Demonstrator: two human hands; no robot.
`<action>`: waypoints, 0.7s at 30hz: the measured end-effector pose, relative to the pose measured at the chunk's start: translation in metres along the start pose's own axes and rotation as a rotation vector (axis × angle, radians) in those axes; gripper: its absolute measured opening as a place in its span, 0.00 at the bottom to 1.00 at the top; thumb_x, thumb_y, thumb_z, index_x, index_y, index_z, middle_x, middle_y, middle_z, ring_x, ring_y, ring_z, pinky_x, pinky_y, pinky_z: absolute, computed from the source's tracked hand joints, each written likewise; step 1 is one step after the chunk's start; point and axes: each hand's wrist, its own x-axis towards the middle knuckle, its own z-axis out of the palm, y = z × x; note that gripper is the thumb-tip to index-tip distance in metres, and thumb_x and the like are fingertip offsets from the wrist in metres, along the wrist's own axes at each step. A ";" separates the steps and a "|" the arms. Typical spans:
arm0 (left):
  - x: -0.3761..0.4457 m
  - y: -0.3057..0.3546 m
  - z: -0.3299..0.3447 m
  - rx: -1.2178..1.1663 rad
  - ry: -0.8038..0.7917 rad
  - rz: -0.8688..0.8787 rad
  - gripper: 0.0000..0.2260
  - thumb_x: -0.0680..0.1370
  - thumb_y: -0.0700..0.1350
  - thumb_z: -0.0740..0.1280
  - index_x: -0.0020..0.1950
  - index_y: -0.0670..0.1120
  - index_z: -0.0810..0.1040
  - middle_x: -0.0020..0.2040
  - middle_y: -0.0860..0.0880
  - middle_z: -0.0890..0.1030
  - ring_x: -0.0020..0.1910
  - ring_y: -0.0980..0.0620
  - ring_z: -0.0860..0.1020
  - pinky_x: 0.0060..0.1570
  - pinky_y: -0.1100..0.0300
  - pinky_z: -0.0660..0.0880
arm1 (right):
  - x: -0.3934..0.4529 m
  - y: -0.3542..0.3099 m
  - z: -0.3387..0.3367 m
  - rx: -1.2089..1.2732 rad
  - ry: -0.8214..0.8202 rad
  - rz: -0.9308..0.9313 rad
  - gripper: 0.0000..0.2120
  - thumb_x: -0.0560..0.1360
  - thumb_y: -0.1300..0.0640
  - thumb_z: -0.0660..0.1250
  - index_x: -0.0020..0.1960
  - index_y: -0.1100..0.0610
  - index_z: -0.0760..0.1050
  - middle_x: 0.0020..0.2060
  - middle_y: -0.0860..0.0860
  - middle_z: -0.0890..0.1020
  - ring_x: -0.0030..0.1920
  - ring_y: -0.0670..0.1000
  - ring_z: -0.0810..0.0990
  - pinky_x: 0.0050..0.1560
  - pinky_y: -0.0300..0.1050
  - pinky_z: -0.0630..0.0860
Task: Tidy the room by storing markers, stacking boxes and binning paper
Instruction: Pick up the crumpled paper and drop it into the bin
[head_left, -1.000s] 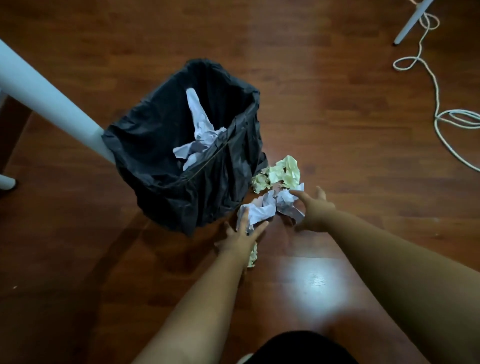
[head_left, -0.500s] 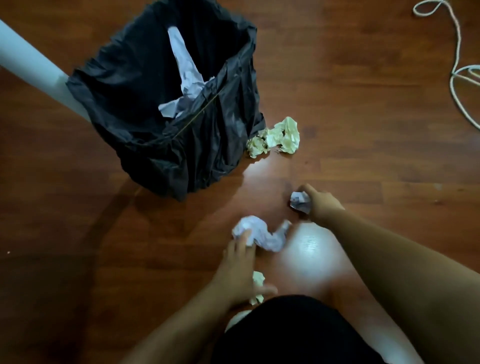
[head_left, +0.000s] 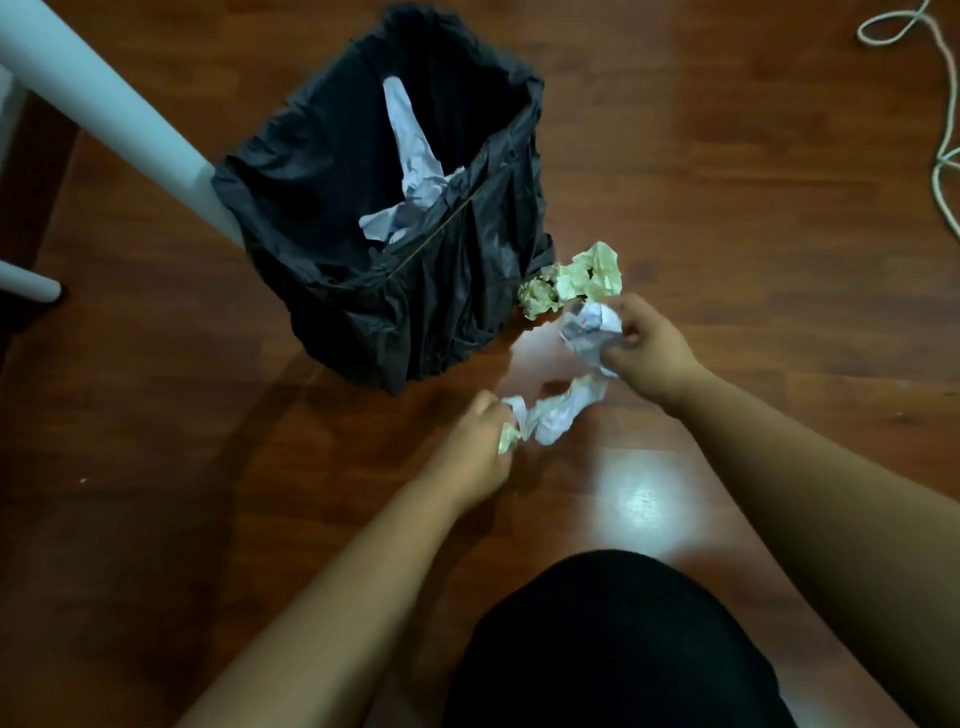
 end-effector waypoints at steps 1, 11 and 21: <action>0.002 0.016 -0.025 0.007 0.069 0.004 0.05 0.75 0.40 0.66 0.50 0.44 0.75 0.54 0.47 0.70 0.49 0.43 0.76 0.50 0.51 0.74 | 0.000 -0.024 -0.005 0.109 0.060 -0.053 0.14 0.72 0.65 0.67 0.54 0.50 0.76 0.48 0.58 0.81 0.41 0.52 0.78 0.38 0.46 0.78; 0.011 0.067 -0.246 0.352 0.477 -0.199 0.17 0.76 0.57 0.64 0.61 0.50 0.73 0.62 0.44 0.73 0.58 0.42 0.71 0.54 0.53 0.67 | 0.012 -0.269 -0.030 0.219 0.310 -0.731 0.13 0.70 0.61 0.75 0.53 0.52 0.81 0.41 0.47 0.80 0.37 0.44 0.76 0.39 0.35 0.71; 0.013 0.119 -0.175 0.048 0.569 0.398 0.10 0.76 0.47 0.66 0.54 0.46 0.80 0.51 0.48 0.79 0.50 0.45 0.77 0.50 0.52 0.73 | 0.066 -0.213 -0.056 0.241 0.203 -0.217 0.13 0.74 0.52 0.62 0.55 0.46 0.80 0.49 0.45 0.82 0.50 0.46 0.79 0.52 0.41 0.74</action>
